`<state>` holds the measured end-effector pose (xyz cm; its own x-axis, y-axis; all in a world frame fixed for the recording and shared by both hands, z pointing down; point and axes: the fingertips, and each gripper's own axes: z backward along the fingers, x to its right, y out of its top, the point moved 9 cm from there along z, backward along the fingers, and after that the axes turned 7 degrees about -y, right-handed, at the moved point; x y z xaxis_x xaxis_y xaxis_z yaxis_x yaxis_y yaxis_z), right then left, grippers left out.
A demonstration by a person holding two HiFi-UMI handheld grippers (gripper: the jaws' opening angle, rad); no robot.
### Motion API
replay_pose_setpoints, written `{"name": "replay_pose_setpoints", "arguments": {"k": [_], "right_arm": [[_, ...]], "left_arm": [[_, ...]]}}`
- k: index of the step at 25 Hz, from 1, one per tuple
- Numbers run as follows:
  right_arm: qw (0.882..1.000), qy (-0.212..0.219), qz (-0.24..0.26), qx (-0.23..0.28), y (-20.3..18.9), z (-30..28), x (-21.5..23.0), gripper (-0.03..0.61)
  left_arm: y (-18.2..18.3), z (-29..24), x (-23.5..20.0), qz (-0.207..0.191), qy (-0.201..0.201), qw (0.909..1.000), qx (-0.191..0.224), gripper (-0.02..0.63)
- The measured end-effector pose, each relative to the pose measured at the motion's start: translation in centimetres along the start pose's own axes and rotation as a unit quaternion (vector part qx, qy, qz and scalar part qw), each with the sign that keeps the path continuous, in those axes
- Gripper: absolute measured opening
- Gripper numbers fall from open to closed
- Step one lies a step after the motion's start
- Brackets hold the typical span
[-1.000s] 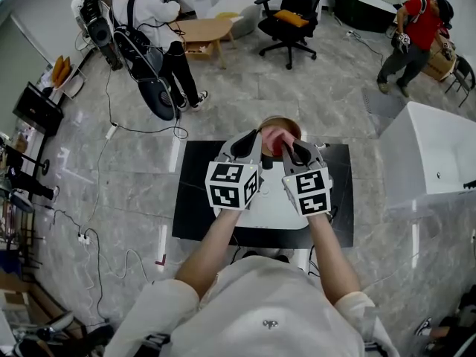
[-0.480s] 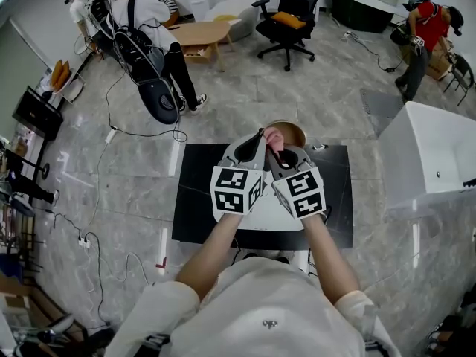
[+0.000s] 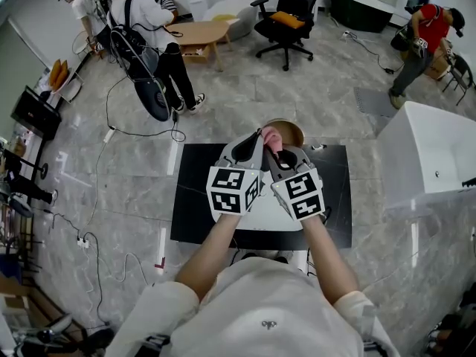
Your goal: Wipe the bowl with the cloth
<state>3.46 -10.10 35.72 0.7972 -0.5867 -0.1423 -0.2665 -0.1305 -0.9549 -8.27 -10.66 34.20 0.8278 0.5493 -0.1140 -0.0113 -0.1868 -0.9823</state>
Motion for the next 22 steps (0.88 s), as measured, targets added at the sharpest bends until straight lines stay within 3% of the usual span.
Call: {"name": "replay_pose_setpoints", "arguments": {"k": [4, 7, 13, 22], "right_arm": [[0.999, -0.009, 0.036, -0.015, -0.5, 0.1, -0.1, 0.015], [0.995, -0.029, 0.091, -0.027, -0.4, 0.3, 0.2, 0.015], [0.978, -0.079, 0.191, -0.033, 0.0, 0.6, 1.5, 0.015], [0.956, -0.13, 0.262, -0.011, 2.2, 1.4, 2.8, 0.015]], "left_arm": [[-0.1, 0.3, -0.3, 0.006, 0.003, 1.0, 0.0, 0.02], [-0.2, 0.5, -0.6, 0.01, 0.005, 0.9999, 0.0, 0.02], [-0.2, 0.3, -0.9, 0.011, 0.004, 0.9999, 0.0, 0.02], [0.2, 0.1, -0.5, 0.005, -0.003, 1.0, -0.002, 0.02]]}}
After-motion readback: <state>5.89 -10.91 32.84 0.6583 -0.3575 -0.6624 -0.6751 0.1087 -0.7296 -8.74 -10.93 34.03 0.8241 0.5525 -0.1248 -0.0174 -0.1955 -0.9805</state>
